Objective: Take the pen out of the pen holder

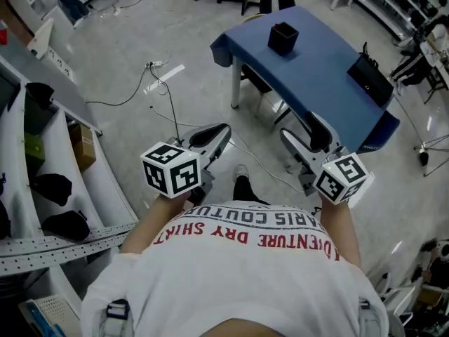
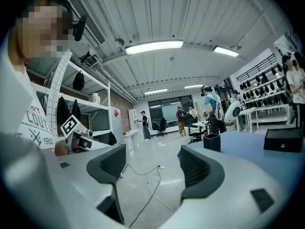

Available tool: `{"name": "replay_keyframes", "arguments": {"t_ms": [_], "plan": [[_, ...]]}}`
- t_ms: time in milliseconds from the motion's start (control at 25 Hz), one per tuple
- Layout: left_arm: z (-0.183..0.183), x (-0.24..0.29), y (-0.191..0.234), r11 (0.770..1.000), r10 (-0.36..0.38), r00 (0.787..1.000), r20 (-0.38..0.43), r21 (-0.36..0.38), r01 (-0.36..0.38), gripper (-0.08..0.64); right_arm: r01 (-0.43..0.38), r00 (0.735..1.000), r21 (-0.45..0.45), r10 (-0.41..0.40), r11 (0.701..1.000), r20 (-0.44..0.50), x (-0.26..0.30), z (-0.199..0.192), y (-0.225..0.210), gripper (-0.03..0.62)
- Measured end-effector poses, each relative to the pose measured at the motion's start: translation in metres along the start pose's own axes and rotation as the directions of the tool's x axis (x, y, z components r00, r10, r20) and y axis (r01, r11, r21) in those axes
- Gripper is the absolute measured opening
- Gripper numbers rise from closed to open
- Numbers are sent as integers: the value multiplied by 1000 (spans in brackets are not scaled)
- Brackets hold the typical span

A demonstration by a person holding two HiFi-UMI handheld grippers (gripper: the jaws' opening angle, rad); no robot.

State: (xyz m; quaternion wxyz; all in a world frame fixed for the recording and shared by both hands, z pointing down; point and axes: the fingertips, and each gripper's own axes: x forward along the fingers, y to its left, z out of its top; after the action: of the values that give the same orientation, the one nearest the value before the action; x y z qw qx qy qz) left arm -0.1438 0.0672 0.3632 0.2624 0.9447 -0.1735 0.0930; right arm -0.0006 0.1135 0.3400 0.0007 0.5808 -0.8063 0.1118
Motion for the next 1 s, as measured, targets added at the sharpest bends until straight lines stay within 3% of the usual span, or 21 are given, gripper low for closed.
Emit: {"name": "replay_keyframes", "arguments": {"t_ms": [480,760,1000], "plan": [[69,115,80,997,62,998,-23,-50,-63,39,-53,998,69,56,996,-36,98,19,-114,339],[107,191,107,998,56,996,-70,-30,-59,39,-77,996,118,80,990,-24,140,35,-182,339],[124,223,127,998,59,995,-83,-2,-59,40,-92,995,124,95,988,-19,169,36,-216,339]]}}
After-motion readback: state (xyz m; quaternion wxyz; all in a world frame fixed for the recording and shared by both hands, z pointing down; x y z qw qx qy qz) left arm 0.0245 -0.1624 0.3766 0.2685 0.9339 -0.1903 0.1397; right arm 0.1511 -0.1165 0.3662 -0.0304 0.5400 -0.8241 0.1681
